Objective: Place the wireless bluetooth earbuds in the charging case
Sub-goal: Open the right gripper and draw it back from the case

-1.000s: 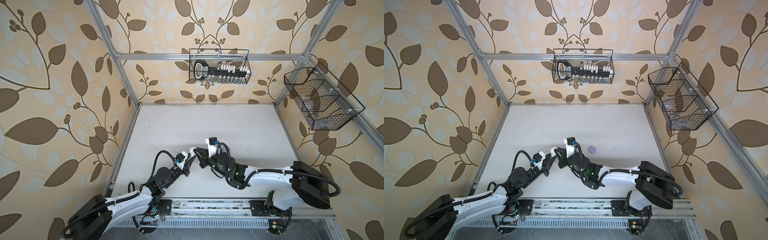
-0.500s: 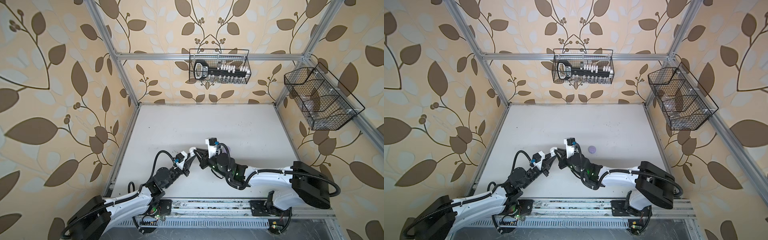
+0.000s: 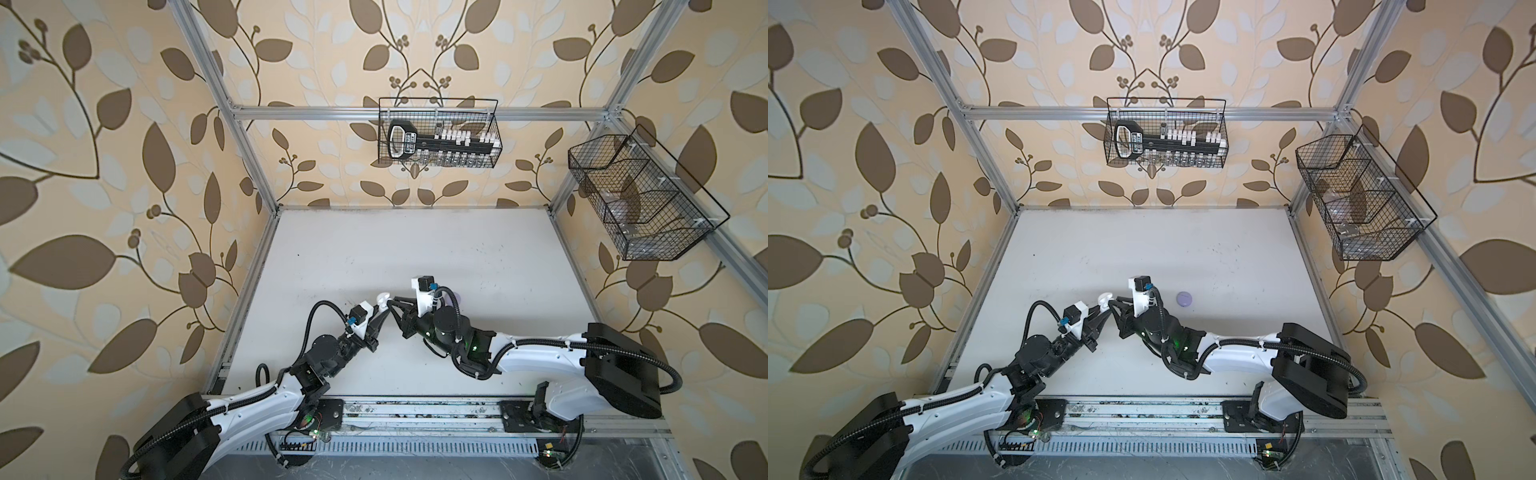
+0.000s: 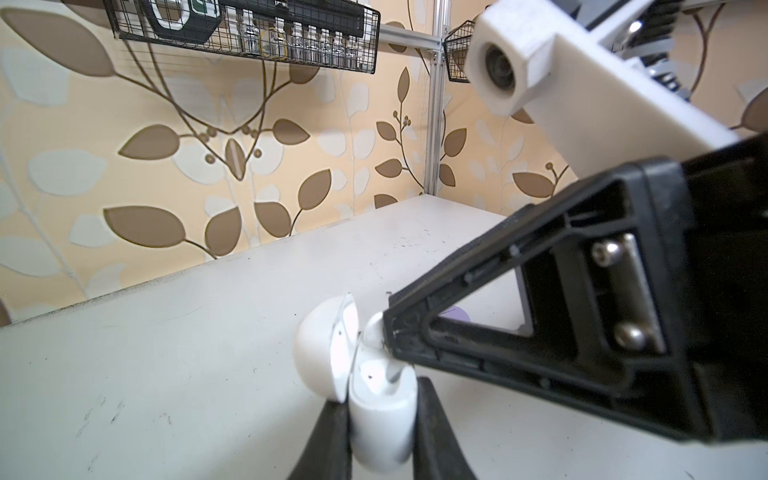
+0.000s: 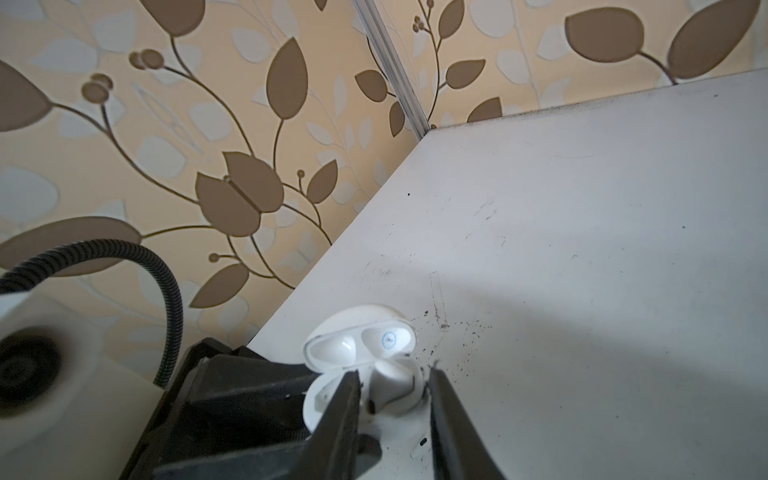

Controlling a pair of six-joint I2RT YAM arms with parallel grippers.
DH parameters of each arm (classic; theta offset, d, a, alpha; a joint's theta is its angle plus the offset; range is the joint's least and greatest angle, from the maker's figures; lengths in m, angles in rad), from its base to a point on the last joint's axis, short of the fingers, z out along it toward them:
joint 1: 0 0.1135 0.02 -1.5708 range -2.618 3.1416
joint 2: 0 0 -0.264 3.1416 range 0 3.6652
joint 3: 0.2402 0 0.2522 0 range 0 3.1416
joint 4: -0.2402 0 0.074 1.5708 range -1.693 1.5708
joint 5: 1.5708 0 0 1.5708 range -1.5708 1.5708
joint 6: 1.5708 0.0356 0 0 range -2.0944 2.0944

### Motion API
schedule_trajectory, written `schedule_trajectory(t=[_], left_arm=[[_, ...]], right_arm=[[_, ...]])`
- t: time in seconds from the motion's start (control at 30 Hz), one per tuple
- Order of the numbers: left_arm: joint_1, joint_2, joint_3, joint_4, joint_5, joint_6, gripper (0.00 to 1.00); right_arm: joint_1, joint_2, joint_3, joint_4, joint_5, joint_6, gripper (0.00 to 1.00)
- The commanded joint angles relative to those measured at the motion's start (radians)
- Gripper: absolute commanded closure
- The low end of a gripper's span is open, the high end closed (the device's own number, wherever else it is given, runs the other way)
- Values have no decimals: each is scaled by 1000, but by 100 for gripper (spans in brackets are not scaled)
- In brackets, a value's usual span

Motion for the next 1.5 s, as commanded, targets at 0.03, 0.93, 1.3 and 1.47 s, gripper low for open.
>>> schedule_trajectory(t=[0.03, 0.93, 1.3, 1.47], left_arm=[[11, -18, -55, 57, -17, -14, 100], [11, -134, -45, -29, -350, -24, 100], [11, -190, -36, -114, -625, -37, 100], [11, -195, -36, -118, -640, -43, 100]], right_arm=[[1, -24, -6, -35, -4, -16, 69], [35, 152, 255, -629, -58, 115, 58], [58, 372, 416, -653, -179, 199, 58], [54, 449, 473, -690, -211, 222, 61]])
